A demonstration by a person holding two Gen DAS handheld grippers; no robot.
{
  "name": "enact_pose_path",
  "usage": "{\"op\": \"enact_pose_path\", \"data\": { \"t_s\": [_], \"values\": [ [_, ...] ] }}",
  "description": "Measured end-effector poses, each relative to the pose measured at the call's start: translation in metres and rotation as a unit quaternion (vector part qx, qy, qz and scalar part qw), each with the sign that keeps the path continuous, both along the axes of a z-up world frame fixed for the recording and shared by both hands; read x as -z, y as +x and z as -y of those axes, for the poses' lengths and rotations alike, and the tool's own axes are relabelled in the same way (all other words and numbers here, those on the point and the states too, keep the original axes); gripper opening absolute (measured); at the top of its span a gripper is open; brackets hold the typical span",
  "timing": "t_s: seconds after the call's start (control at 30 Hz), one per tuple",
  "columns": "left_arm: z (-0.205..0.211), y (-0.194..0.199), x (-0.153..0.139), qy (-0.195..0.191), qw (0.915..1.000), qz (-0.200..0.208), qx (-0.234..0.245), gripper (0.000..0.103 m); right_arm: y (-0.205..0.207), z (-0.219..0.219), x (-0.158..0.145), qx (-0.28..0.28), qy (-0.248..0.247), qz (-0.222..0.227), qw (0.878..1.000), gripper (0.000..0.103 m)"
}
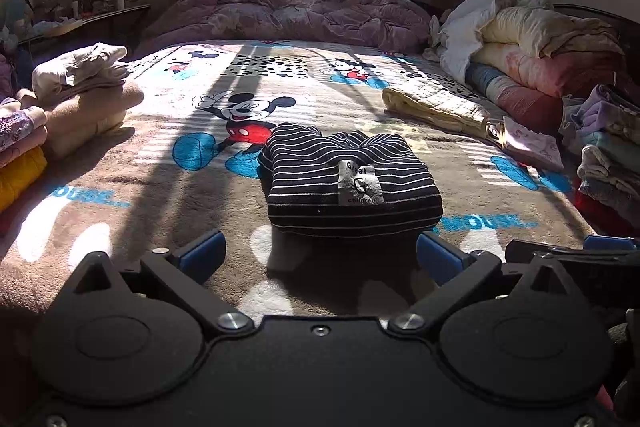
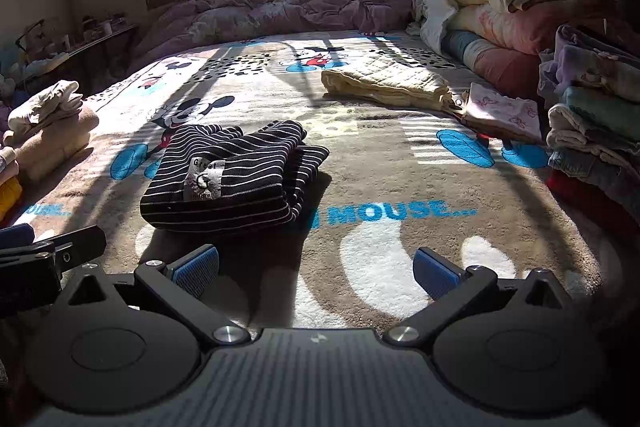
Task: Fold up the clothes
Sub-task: 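Move both grippers toward the folded black-and-white striped garment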
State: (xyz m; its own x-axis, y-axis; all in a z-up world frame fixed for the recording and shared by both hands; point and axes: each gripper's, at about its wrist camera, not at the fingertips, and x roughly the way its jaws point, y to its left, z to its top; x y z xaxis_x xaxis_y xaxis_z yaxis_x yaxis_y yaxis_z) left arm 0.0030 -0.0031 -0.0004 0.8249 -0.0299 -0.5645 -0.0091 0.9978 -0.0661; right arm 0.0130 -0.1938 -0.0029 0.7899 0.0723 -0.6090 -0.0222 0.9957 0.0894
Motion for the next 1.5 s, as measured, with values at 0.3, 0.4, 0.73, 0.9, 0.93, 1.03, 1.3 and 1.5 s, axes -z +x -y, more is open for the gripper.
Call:
{"op": "enact_pose_path", "data": {
  "t_s": [0.3,0.4,0.73,0.9,0.93,1.03,1.3,1.5],
  "values": [
    [0.0007,-0.0043,-0.0023,-0.004,0.9999,0.010,0.001,0.103,-0.0035,-0.0019,-0.0007,0.006,0.004,0.003,1.000,0.102],
    [0.0013,-0.0049,-0.0025,-0.002,0.9999,0.010,0.000,0.103,-0.0030,-0.0004,-0.0009,0.005,0.005,0.003,1.000,0.102],
    [0.0006,-0.0058,-0.0030,-0.002,0.9999,0.012,-0.002,0.103,-0.0036,0.0018,-0.0016,0.001,0.007,0.004,1.000,0.102],
    [0.0005,-0.0059,-0.0036,-0.001,0.9999,0.012,-0.003,0.103,-0.0049,0.0008,-0.0023,-0.001,0.006,0.006,1.000,0.102],
    [0.0002,-0.0060,-0.0037,-0.002,0.9999,0.012,-0.004,0.103,-0.0050,0.0005,-0.0025,-0.001,0.006,0.006,1.000,0.102],
    [0.0010,-0.0059,-0.0041,-0.001,0.9999,0.012,-0.003,0.103,-0.0054,-0.0003,-0.0031,-0.002,0.005,0.006,1.000,0.102],
    [0.0007,-0.0061,-0.0043,-0.001,0.9999,0.012,-0.004,0.103,-0.0062,-0.0013,-0.0026,-0.004,0.004,0.007,1.000,0.102],
    [-0.0013,-0.0055,-0.0043,-0.002,0.9999,0.011,-0.005,0.103,-0.0054,-0.0024,-0.0026,-0.004,0.003,0.007,1.000,0.102]
  ]
}}
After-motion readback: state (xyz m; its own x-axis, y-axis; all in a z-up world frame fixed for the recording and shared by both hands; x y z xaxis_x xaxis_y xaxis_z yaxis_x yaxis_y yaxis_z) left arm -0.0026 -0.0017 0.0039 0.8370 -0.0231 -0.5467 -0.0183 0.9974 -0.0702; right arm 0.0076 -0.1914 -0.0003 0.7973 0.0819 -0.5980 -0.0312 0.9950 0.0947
